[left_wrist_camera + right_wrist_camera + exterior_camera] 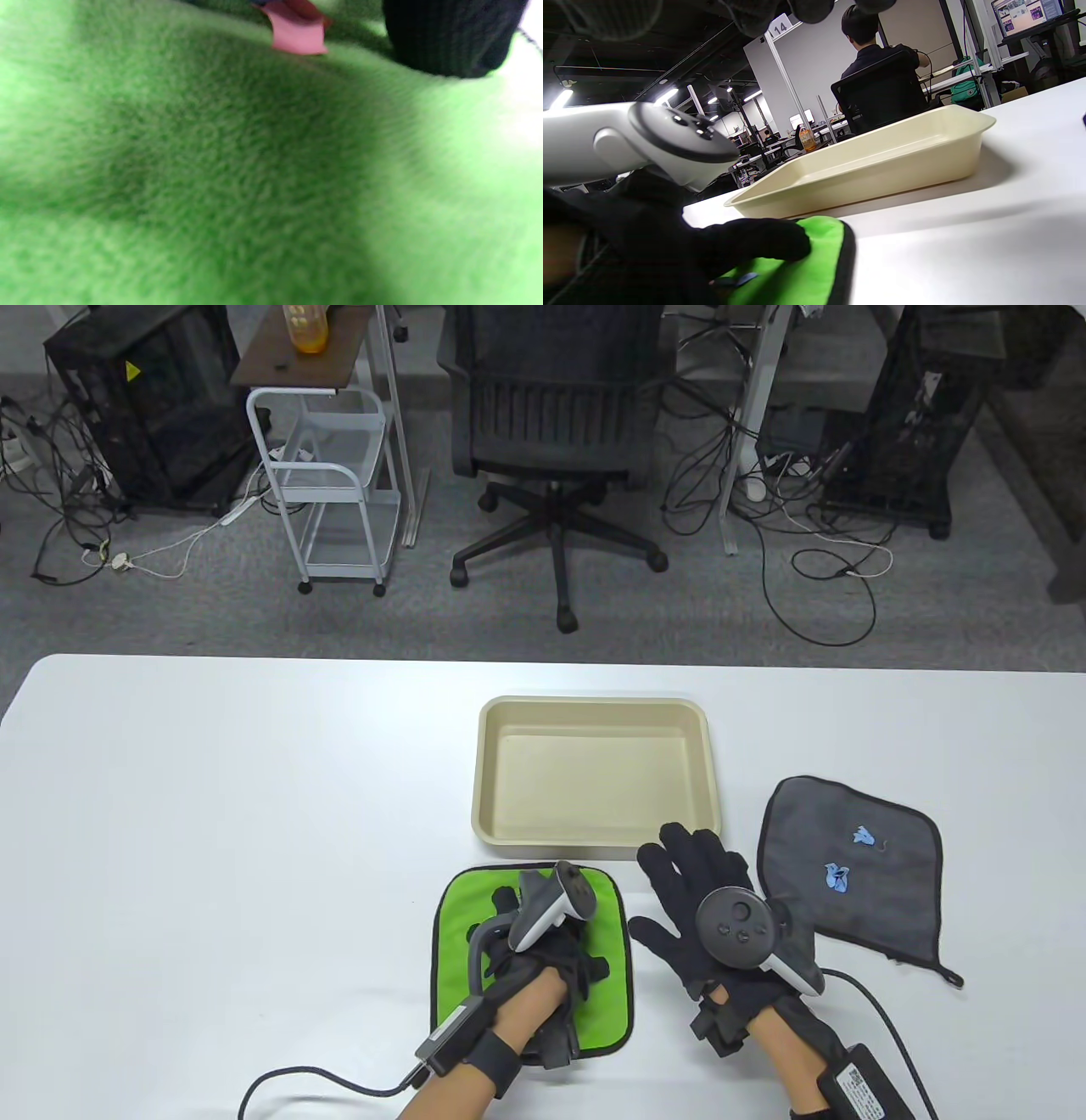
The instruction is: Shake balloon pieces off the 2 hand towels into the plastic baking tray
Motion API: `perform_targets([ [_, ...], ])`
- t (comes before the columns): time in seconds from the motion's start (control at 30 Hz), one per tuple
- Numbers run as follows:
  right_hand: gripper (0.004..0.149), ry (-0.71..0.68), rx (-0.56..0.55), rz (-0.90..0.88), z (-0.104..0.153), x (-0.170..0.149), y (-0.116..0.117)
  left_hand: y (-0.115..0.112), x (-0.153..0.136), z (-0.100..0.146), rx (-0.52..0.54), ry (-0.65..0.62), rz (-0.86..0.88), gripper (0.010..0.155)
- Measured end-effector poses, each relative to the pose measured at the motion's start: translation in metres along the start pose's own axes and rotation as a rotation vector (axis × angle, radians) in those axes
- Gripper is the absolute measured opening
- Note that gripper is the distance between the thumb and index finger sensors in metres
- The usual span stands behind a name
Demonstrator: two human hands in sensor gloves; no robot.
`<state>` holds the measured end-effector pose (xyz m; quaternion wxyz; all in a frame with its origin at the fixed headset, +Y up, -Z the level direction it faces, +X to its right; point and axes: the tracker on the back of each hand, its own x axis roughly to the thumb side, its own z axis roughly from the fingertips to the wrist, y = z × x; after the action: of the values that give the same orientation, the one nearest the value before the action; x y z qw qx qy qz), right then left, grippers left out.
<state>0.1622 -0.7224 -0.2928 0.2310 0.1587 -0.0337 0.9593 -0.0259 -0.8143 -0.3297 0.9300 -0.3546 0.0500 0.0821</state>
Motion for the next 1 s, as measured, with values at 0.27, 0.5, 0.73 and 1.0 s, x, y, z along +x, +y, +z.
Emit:
perform_targets([
  [0.27,0.080,0.005,-0.005,-0.003,0.000,-0.001,-0.002,-0.001,0.009,0.001,0.015,-0.008,-0.006,0.087],
  [0.5,0.079,0.008,-0.001,-0.004,0.000,-0.001,-0.003,0.017,-0.003,0.011,0.040,-0.076,0.070,0.084],
  [0.73,0.080,0.016,-0.002,-0.008,-0.001,-0.002,-0.004,0.058,-0.051,0.043,0.097,-0.153,0.217,0.078],
  [1.0,0.080,0.019,0.002,-0.002,-0.001,-0.003,-0.004,0.081,-0.122,0.041,0.298,-0.086,0.367,0.073],
])
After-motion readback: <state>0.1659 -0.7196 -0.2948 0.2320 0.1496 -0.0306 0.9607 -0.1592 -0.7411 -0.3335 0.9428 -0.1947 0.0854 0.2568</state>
